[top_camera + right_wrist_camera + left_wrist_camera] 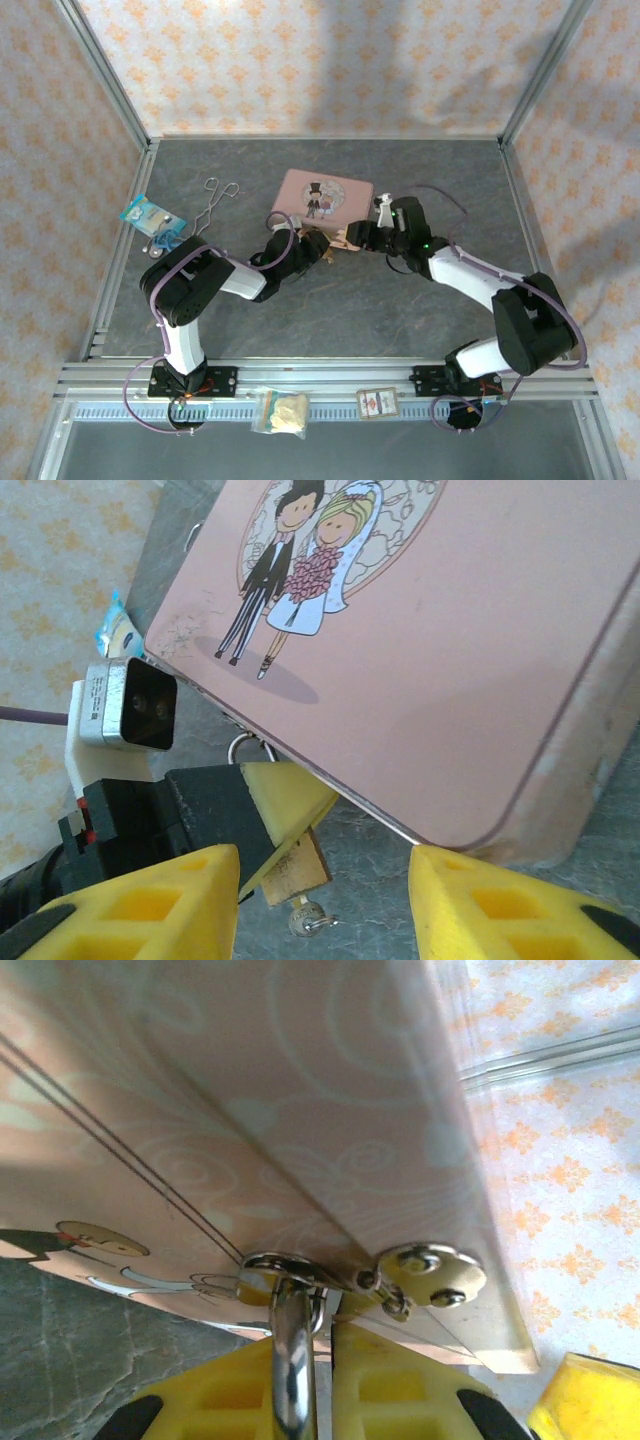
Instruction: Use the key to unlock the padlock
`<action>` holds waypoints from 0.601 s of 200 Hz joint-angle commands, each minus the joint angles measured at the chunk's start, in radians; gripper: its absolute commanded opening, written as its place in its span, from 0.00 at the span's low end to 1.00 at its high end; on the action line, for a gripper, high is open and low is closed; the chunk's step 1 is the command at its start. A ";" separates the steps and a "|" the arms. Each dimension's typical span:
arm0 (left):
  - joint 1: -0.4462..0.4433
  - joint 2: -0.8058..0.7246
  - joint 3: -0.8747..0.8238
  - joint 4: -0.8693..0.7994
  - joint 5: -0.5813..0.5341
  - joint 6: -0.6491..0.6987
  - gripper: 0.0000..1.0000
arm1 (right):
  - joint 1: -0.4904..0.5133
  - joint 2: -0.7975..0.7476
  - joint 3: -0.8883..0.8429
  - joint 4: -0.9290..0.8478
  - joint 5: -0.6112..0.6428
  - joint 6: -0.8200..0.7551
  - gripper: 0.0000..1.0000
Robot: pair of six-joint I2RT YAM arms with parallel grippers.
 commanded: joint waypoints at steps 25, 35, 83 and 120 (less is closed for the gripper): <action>-0.015 0.016 0.036 -0.052 -0.071 0.054 0.00 | 0.020 -0.057 -0.035 -0.006 0.113 -0.014 0.48; -0.019 0.023 0.036 -0.066 -0.081 0.057 0.00 | 0.023 -0.061 -0.039 -0.005 0.124 -0.014 0.48; -0.025 0.049 0.025 -0.052 -0.091 0.029 0.18 | 0.050 -0.077 -0.040 -0.006 0.176 -0.030 0.48; -0.017 -0.006 -0.006 -0.056 -0.114 0.020 0.51 | 0.083 -0.076 -0.021 -0.041 0.228 -0.046 0.47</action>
